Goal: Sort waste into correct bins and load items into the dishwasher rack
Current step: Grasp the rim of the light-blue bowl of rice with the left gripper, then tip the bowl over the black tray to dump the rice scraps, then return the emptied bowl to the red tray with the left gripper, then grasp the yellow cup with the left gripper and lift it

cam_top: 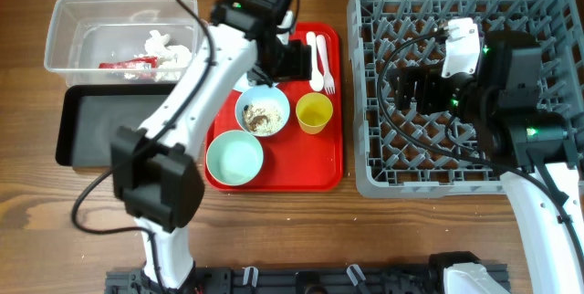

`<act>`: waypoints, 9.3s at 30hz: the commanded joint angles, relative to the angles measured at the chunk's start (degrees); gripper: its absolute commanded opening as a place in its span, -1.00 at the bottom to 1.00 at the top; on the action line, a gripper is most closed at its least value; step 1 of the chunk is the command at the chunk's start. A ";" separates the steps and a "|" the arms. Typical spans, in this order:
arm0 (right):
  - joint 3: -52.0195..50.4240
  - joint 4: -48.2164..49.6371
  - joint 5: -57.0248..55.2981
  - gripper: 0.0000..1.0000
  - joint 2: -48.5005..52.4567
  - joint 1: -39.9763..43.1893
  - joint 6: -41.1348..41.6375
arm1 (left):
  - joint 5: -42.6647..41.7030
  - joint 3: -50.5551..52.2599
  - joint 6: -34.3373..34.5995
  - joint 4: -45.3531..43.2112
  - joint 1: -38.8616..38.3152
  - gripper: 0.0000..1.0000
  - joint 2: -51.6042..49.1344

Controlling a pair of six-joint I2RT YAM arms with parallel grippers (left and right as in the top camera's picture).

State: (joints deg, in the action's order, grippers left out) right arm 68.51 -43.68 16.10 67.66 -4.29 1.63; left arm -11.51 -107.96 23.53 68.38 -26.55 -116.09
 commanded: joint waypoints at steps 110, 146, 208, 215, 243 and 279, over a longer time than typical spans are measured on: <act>1.14 -2.40 0.33 1.00 3.52 0.20 -0.13 | -70.55 46.53 -34.25 -19.19 69.29 -0.92 14.69; 1.14 -2.80 0.31 0.99 3.52 0.20 -0.13 | -77.53 46.58 -26.67 -17.22 78.12 -0.92 14.73; 1.14 -1.90 0.33 0.99 3.56 0.20 0.02 | 12.68 31.17 1.60 -24.04 0.24 -0.92 9.75; 1.11 -2.34 0.35 1.00 4.26 0.20 0.07 | 12.22 31.04 1.57 -24.09 0.24 -0.67 8.76; 1.11 -2.29 0.35 0.99 4.26 0.20 0.04 | 2.19 23.74 -3.56 -26.34 -5.49 0.12 7.78; 1.11 8.13 25.40 0.99 8.52 0.20 5.46 | -61.72 23.67 -3.82 -26.49 18.69 -0.92 10.12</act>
State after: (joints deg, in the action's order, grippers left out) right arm 68.51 -38.44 29.23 73.58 -4.27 6.61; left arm -52.86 -83.70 20.43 41.93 -9.82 -107.66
